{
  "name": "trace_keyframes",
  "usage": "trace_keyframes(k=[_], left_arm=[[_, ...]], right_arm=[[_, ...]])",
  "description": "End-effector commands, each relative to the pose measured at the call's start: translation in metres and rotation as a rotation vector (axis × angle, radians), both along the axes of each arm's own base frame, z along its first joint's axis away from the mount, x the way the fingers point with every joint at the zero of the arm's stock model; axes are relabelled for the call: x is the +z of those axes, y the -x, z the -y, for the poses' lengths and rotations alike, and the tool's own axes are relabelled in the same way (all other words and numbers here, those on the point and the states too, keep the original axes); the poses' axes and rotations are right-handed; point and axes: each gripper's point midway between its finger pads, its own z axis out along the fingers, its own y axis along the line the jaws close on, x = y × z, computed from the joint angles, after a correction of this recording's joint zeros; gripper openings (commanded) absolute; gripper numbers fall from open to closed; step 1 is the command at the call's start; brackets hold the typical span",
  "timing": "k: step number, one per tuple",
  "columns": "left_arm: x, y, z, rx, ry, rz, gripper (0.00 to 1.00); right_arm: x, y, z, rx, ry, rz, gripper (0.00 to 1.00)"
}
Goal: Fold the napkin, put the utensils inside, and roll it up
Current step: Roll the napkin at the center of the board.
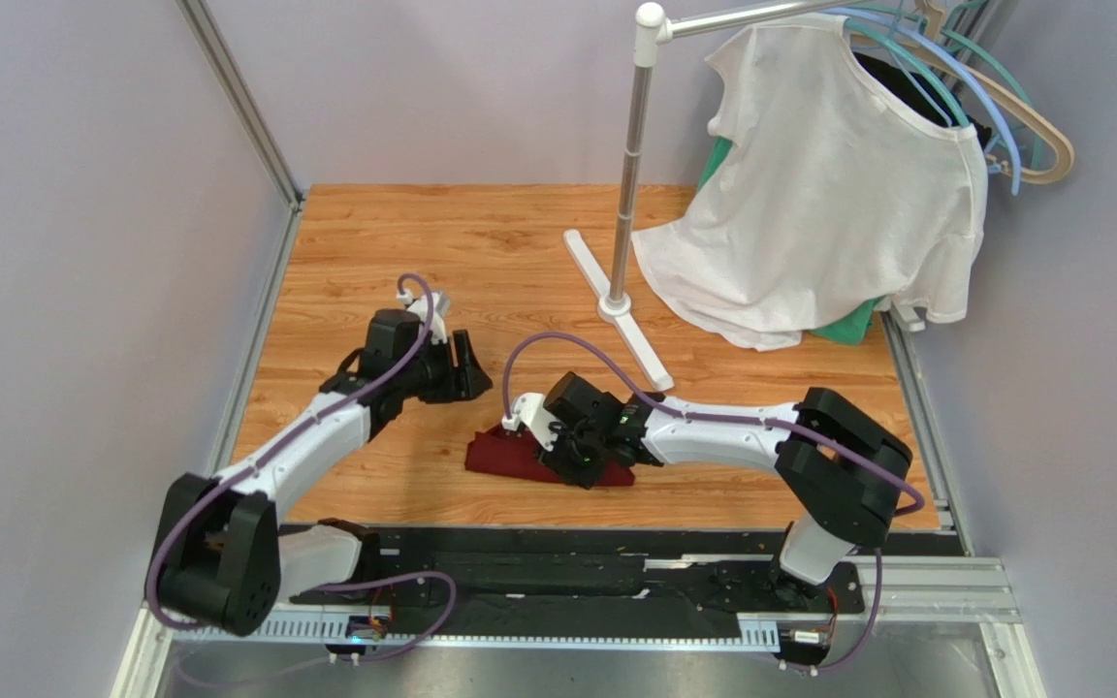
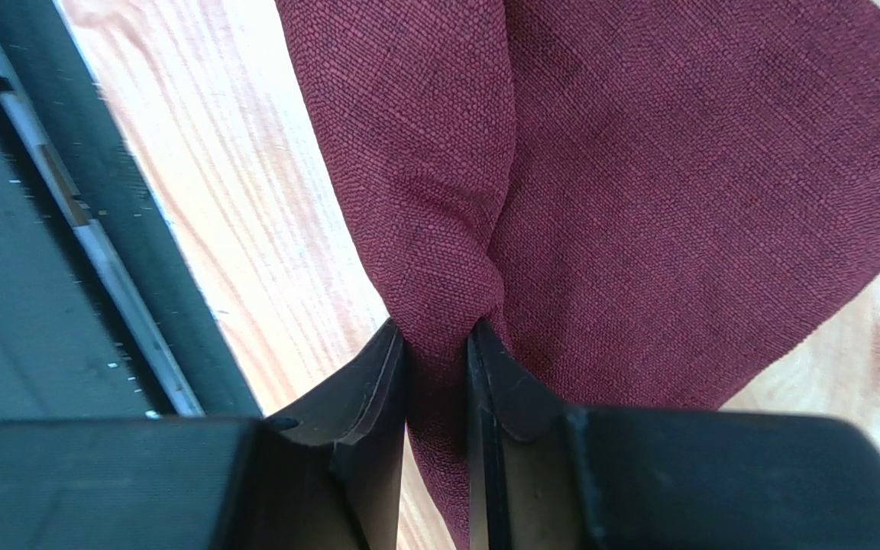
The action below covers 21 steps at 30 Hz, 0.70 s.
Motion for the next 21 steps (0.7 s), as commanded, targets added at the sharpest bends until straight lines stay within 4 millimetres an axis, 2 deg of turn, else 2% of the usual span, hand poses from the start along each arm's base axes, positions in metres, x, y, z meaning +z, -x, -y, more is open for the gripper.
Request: trace_keyframes(k=[1,2,3,4,5,6,8,11,16,21], left_arm=[[0.007,0.005,-0.008,0.069,0.032,0.088,0.66],[0.018,0.004,-0.006,0.058,0.059,0.147,0.66],[0.013,0.014,0.000,0.013,0.087,0.142,0.66],[0.018,0.015,0.004,-0.010,0.108,0.175,0.66],[0.032,0.013,0.008,-0.034,0.142,0.247,0.66],[0.029,0.022,0.014,-0.082,0.170,0.252,0.66],[0.044,0.026,0.022,-0.143,0.207,0.341,0.66],[0.053,0.041,0.039,-0.252,0.233,0.413,0.65],[0.055,0.062,0.062,-0.408,0.286,0.442,0.65],[0.042,0.088,0.093,-0.576,0.313,0.368,0.63]], right_arm=[[-0.011,0.030,0.008,0.009,0.007,-0.167,0.00],[-0.012,0.030,0.008,0.008,0.006,-0.177,0.00],[-0.012,0.031,0.008,0.013,0.003,-0.186,0.00],[-0.012,0.032,0.007,0.018,-0.003,-0.196,0.00],[-0.012,0.033,0.007,0.020,-0.014,-0.213,0.00],[-0.011,0.033,0.007,0.025,-0.019,-0.221,0.00],[-0.009,0.033,0.006,0.029,-0.039,-0.246,0.00],[-0.007,0.031,0.006,0.027,-0.058,-0.285,0.00],[-0.006,0.029,0.009,0.034,-0.072,-0.335,0.00],[-0.005,0.024,0.010,0.031,-0.088,-0.384,0.00]])
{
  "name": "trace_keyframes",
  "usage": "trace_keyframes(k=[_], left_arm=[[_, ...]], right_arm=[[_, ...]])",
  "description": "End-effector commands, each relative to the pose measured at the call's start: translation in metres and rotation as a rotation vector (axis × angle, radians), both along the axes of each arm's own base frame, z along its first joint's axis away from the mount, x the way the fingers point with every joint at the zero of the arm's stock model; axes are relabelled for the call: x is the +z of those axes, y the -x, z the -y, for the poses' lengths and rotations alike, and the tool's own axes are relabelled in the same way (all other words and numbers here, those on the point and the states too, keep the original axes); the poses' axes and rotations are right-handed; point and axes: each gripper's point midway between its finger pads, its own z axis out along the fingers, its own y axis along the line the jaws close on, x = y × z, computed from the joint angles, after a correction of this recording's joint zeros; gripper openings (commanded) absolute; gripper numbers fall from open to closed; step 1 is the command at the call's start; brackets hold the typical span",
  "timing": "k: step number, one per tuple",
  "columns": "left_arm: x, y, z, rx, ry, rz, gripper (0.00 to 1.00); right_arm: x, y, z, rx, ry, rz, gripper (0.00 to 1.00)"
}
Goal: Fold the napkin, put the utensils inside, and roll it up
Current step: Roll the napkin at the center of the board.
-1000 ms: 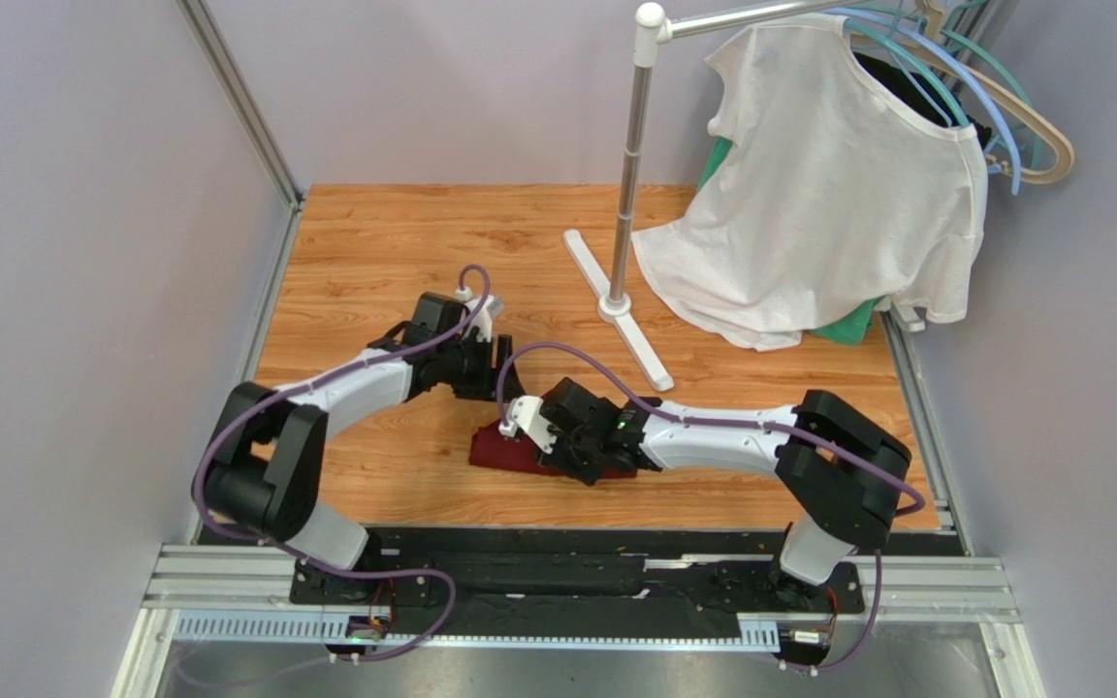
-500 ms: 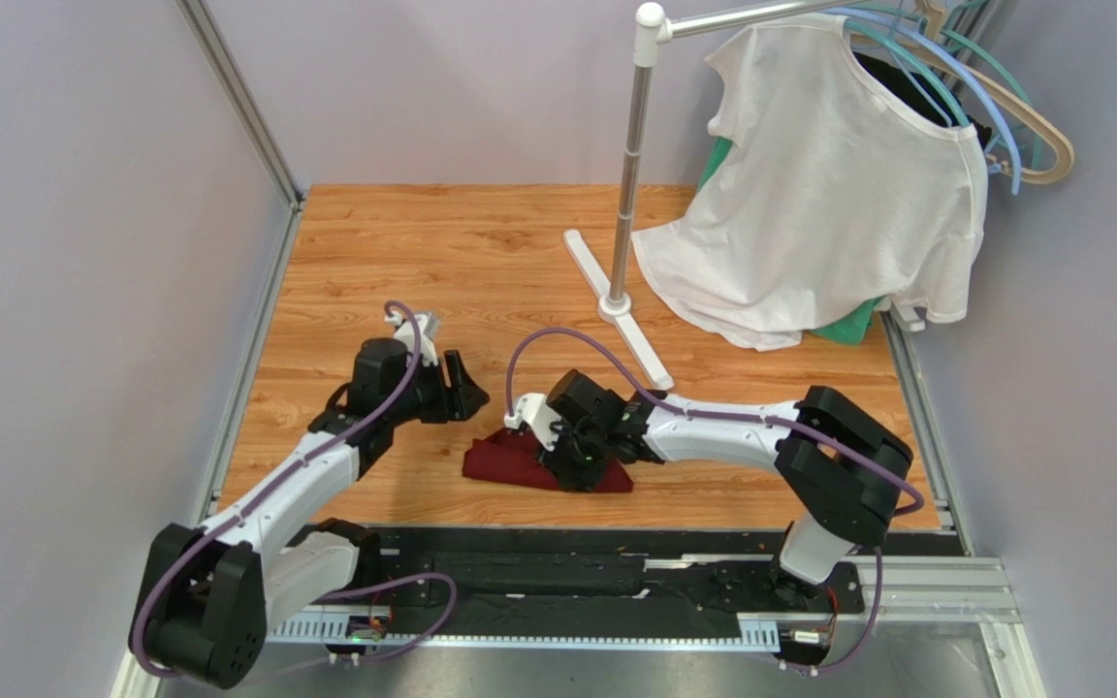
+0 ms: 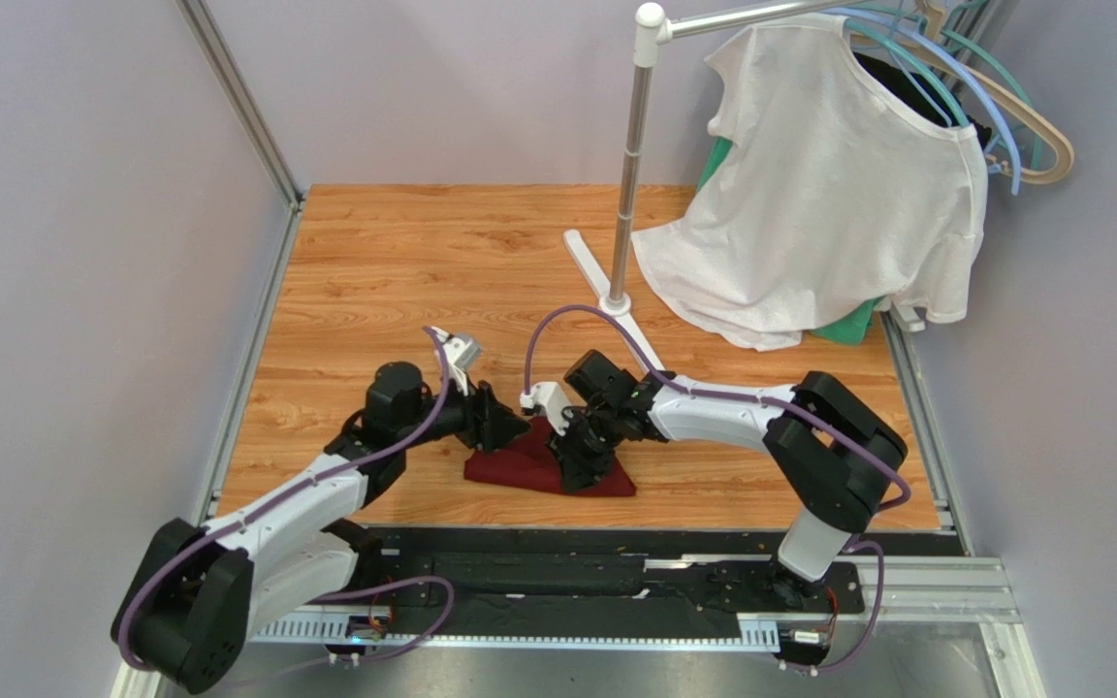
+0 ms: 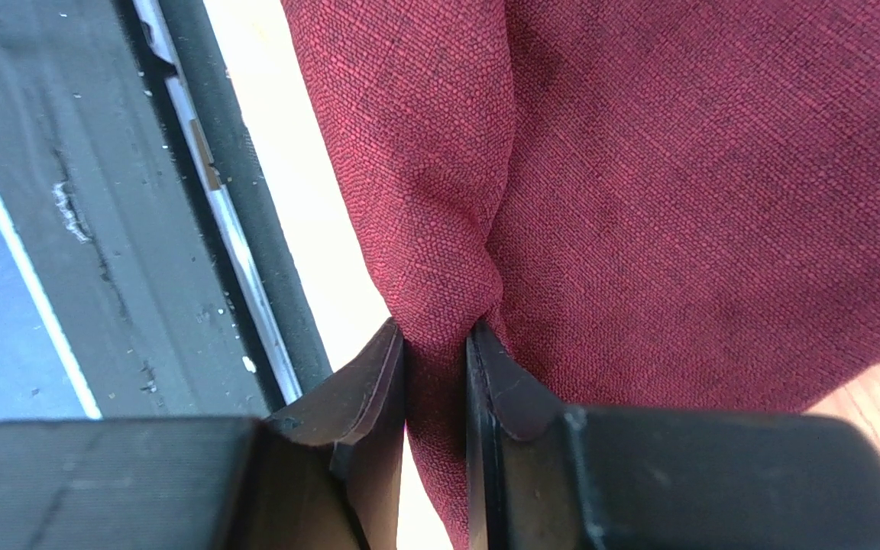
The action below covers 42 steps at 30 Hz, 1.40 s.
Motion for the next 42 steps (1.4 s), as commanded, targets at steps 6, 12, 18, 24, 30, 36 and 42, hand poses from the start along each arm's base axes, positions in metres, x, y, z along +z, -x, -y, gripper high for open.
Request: trace_keyframes(k=[6,12,18,24,30,36,42], left_arm=[[-0.011,0.039,0.048,-0.308,-0.004,-0.016,0.61],[-0.035,0.038,0.042,-0.269,-0.084,-0.062,0.61],[-0.043,0.036,0.042,-0.256,-0.124,-0.082,0.62],[-0.059,0.051,0.050,-0.306,-0.172,-0.147,0.63],[-0.069,0.049,0.046,-0.275,-0.231,-0.178,0.62],[-0.077,0.054,0.048,-0.283,-0.267,-0.211,0.60],[-0.082,0.058,0.048,-0.288,-0.308,-0.223,0.59]], right_arm=[[-0.007,0.006,0.011,0.040,0.028,-0.146,0.00],[-0.009,0.003,0.012,0.034,0.018,-0.180,0.00],[-0.006,0.002,0.013,0.029,0.005,-0.202,0.00],[-0.003,0.001,0.013,0.033,-0.021,-0.245,0.00],[-0.004,0.000,0.013,0.033,-0.030,-0.296,0.00],[-0.008,-0.008,0.015,0.012,-0.026,-0.305,0.00],[-0.012,-0.015,0.016,-0.011,-0.019,-0.330,0.00]])
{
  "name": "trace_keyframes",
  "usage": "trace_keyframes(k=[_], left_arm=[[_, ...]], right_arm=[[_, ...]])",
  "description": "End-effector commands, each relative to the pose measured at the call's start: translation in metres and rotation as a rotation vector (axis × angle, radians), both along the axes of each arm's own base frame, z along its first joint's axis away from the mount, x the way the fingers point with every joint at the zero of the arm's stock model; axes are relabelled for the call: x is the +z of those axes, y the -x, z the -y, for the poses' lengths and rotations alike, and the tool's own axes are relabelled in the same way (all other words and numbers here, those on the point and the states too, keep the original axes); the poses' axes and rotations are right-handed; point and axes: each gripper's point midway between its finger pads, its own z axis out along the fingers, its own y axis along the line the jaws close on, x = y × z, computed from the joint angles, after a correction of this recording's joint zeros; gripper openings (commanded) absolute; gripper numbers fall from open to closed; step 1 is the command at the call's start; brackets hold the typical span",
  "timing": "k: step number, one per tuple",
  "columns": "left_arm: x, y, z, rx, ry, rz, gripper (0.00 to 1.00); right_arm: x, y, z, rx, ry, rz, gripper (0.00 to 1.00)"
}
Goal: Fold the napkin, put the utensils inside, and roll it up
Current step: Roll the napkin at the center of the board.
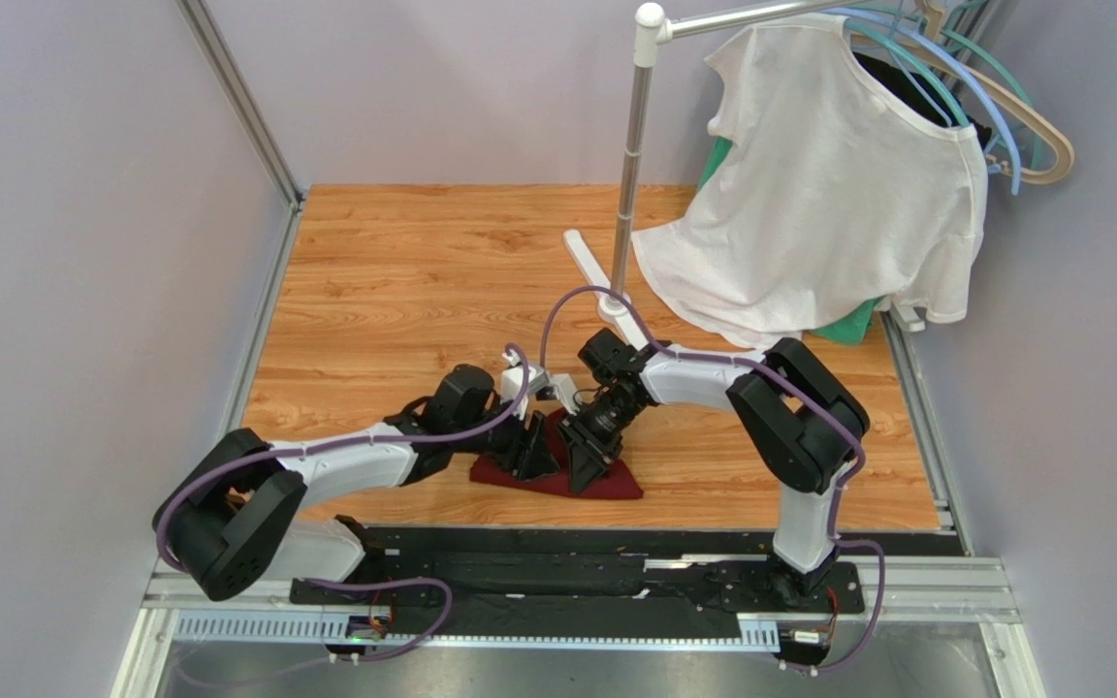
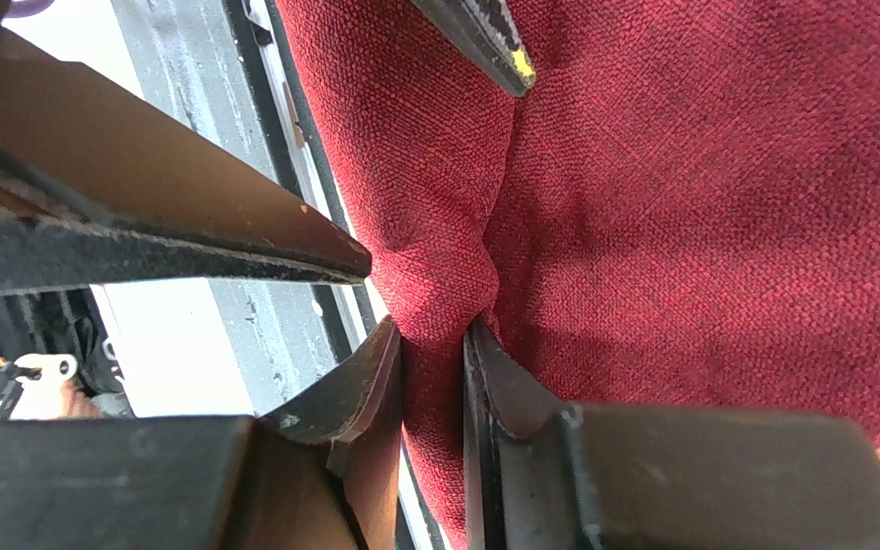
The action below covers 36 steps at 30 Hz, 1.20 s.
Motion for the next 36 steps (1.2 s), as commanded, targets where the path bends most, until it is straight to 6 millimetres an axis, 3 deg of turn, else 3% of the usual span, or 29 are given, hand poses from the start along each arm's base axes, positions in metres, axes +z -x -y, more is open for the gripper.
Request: trace_keyframes(k=[1,9,12,17,23,27,33,36], left_arm=[[-0.011,0.012,-0.003,-0.041,-0.069,-0.033,0.59],[-0.013,0.017,0.001,-0.066,-0.084,-0.040,0.54],[-0.017,0.015,0.000,-0.055,-0.105,-0.039,0.40],[-0.019,0.014,0.000,-0.053,-0.114,-0.053,0.31],[-0.009,0.023,0.003,-0.091,-0.062,-0.046,0.36],[0.008,0.024,0.004,-0.076,0.009,0.002,0.57],[0.011,0.023,-0.007,-0.007,0.018,0.040,0.62],[0.003,0.019,-0.009,0.010,-0.018,0.028,0.62]], right_arm=[[-0.014,-0.013,0.002,-0.002,0.028,0.023,0.00],[-0.019,-0.025,0.006,-0.031,0.036,0.011,0.00],[-0.021,-0.026,0.007,-0.035,0.043,0.005,0.00],[-0.021,-0.028,0.008,-0.046,0.046,-0.002,0.00],[-0.022,-0.033,0.010,-0.071,0.052,-0.005,0.00],[-0.024,-0.034,0.010,-0.073,0.047,-0.034,0.00],[-0.032,-0.036,0.011,-0.070,0.071,-0.064,0.00],[-0.031,-0.037,0.011,-0.076,0.065,-0.063,0.00]])
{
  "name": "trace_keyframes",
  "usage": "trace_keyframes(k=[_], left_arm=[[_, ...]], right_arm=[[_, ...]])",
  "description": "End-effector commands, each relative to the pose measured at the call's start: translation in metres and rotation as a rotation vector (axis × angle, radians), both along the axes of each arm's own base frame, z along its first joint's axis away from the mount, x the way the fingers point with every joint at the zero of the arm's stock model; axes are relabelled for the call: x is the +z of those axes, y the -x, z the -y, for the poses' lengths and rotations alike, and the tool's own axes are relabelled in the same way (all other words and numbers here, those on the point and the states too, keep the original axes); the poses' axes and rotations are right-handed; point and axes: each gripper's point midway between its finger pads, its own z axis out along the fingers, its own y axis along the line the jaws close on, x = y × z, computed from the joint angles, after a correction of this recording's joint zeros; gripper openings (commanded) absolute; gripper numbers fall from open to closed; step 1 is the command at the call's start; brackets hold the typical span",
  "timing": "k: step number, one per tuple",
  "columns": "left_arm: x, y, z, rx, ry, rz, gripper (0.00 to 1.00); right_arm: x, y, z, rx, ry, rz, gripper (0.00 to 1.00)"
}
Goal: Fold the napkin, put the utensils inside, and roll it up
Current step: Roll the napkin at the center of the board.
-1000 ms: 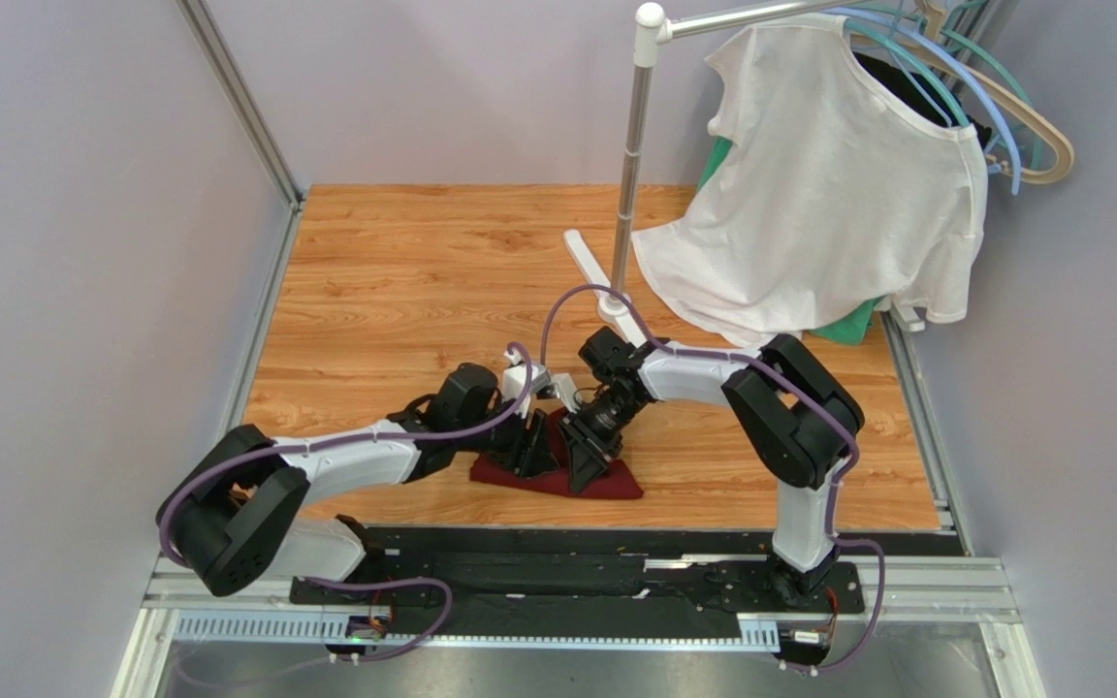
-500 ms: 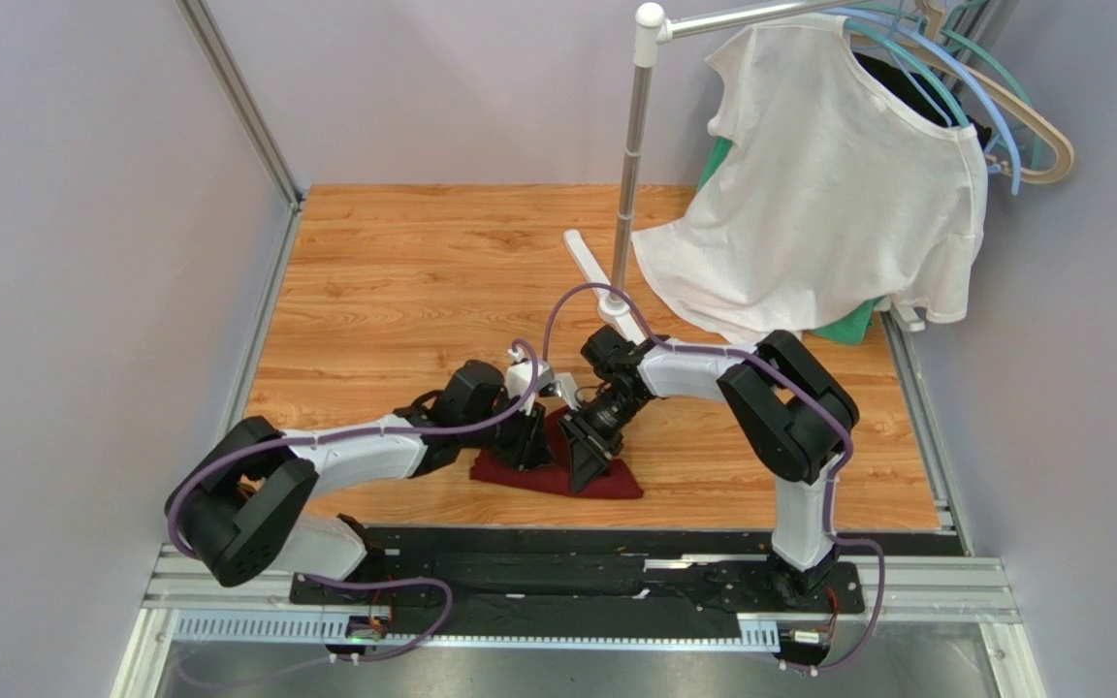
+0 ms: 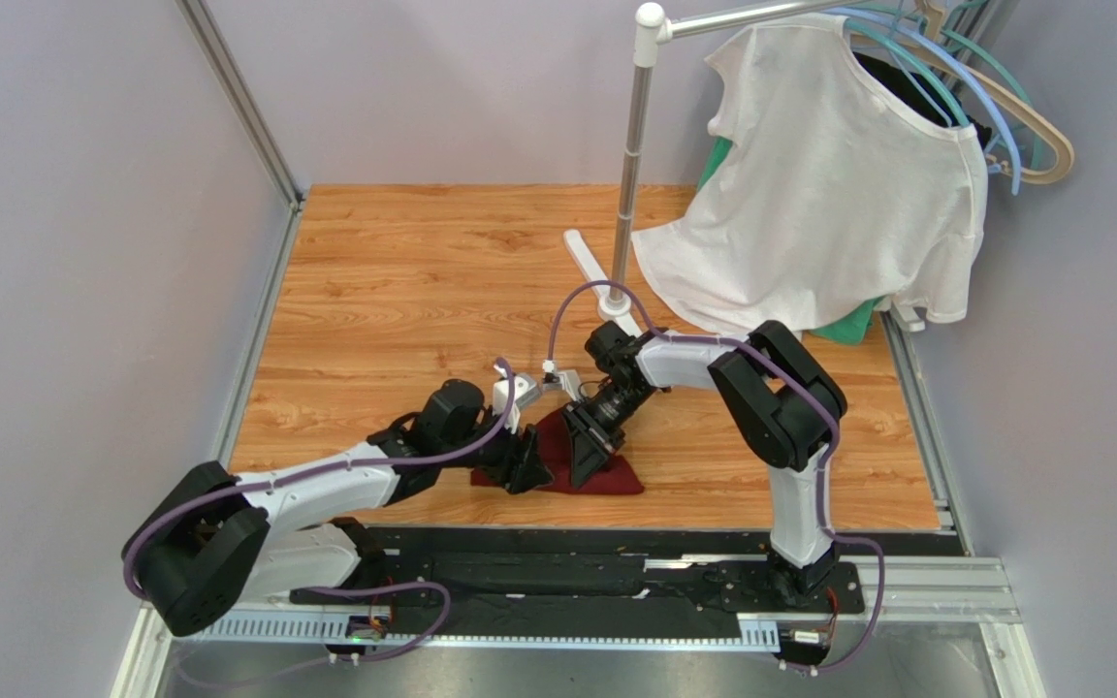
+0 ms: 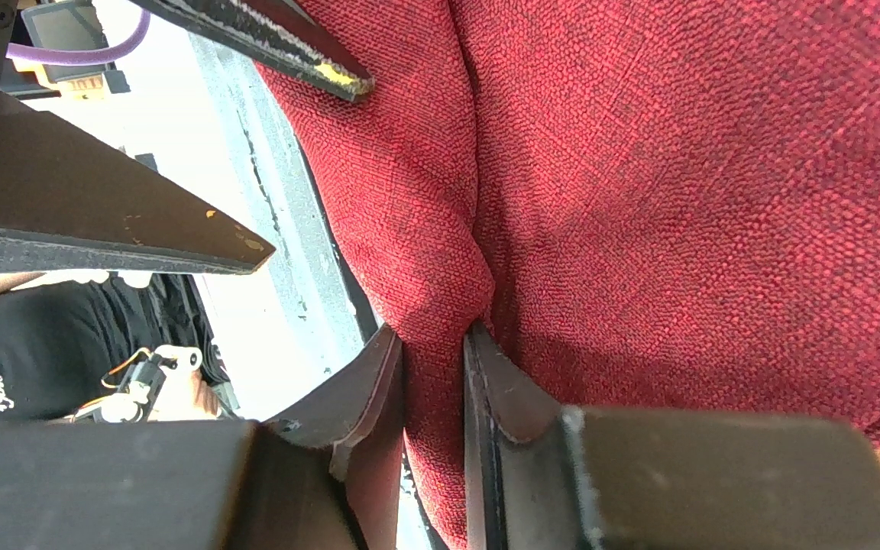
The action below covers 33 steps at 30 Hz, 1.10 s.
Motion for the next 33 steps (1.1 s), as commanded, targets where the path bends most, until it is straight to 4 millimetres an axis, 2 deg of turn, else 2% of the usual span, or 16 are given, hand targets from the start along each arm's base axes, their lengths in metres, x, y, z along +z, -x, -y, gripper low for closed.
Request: trace_keyframes(k=[1,7,11,14,15,17,18,21,22,23,26,29,30,31,33], left_arm=[[-0.007,-0.001,-0.001,0.021,-0.035,-0.026,0.62],[-0.021,-0.005,0.000,0.024,-0.097,-0.048,0.59],[-0.025,-0.006,-0.002,0.033,-0.121,-0.056,0.44],[-0.030,-0.005,-0.002,0.028,-0.137,-0.074,0.40],[-0.030,-0.006,-0.001,0.029,-0.143,-0.078,0.39],[-0.037,-0.005,-0.002,0.030,-0.163,-0.099,0.38],[-0.037,-0.007,-0.002,0.035,-0.169,-0.101,0.37],[-0.044,-0.006,-0.003,0.038,-0.196,-0.124,0.35],[-0.045,-0.006,-0.003,0.037,-0.198,-0.128,0.35],[-0.048,-0.005,-0.003,0.033,-0.205,-0.135,0.35],[-0.051,-0.006,-0.003,0.031,-0.218,-0.144,0.34],[-0.054,-0.005,-0.003,0.028,-0.229,-0.160,0.34],[-0.054,-0.006,-0.002,0.027,-0.228,-0.158,0.34],[-0.054,-0.006,-0.002,0.027,-0.227,-0.162,0.34],[-0.055,-0.005,-0.002,0.031,-0.230,-0.171,0.34]], right_arm=[[-0.029,-0.027,0.008,-0.015,0.072,0.125,0.00],[-0.028,-0.028,0.009,-0.023,0.072,0.123,0.00],[-0.025,-0.028,0.008,-0.032,0.063,0.119,0.00],[-0.019,-0.029,0.008,-0.054,0.056,0.110,0.11],[-0.018,-0.031,0.009,-0.065,0.057,0.110,0.21],[-0.011,-0.032,0.010,-0.096,0.047,0.108,0.29],[-0.007,-0.035,0.012,-0.120,0.040,0.104,0.42],[0.010,-0.042,0.017,-0.177,0.014,0.138,0.53],[0.022,-0.046,0.018,-0.193,-0.004,0.167,0.57],[0.026,-0.048,0.020,-0.209,-0.005,0.176,0.58],[0.036,-0.060,0.034,-0.290,0.024,0.224,0.60],[0.037,-0.073,0.057,-0.404,0.085,0.267,0.59],[0.032,-0.074,0.070,-0.470,0.129,0.247,0.59],[0.043,-0.080,0.074,-0.508,0.105,0.300,0.59],[0.053,-0.081,0.081,-0.545,0.079,0.377,0.60]])
